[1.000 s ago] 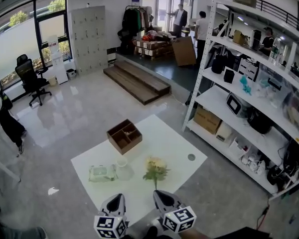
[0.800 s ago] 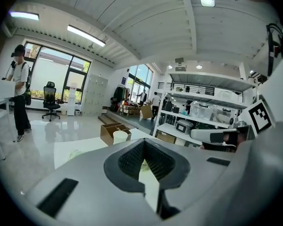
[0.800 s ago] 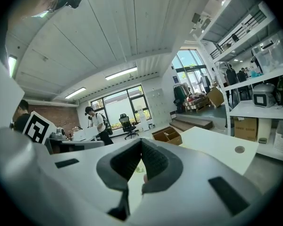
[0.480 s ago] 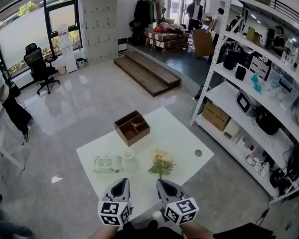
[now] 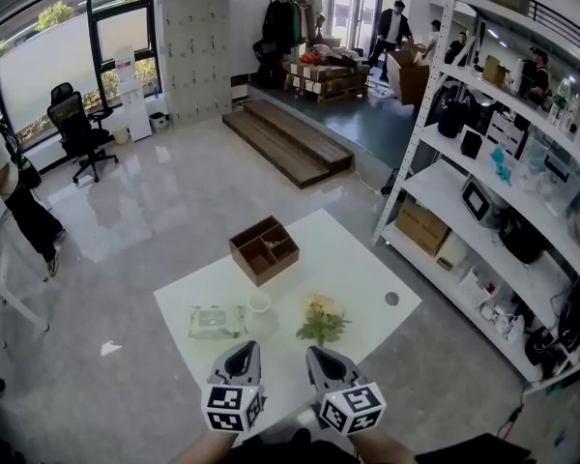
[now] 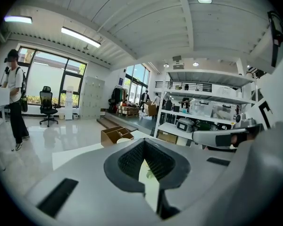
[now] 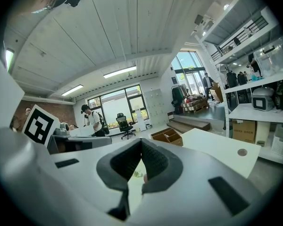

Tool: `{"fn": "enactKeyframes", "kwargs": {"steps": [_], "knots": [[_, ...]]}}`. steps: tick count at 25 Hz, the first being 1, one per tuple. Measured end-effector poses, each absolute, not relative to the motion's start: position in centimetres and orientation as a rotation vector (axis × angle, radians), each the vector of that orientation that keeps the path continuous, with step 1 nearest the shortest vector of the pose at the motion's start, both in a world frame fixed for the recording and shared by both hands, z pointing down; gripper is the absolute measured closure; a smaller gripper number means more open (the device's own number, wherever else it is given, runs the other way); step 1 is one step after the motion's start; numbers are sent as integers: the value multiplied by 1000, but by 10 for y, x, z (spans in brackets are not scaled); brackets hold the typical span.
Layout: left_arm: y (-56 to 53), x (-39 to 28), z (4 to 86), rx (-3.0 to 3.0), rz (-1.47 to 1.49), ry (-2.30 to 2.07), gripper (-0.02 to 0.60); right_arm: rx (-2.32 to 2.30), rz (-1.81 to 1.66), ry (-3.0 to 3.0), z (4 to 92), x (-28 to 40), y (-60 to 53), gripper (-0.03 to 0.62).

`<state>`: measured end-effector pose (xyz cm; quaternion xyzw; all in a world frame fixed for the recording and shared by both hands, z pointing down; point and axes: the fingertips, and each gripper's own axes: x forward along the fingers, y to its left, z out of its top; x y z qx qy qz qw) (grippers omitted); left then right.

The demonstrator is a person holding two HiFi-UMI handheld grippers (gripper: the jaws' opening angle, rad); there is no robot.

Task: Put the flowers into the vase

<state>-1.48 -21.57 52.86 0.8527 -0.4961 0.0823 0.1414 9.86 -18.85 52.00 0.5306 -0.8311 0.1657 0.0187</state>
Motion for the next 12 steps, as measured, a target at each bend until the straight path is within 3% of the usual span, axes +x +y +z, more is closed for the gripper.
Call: {"fn": "enactKeyframes", "kwargs": {"steps": [12], "knots": [[-217,-17,553,2418,288,-1381,578,1655,570,-2429,552,104,-208,592]]}}
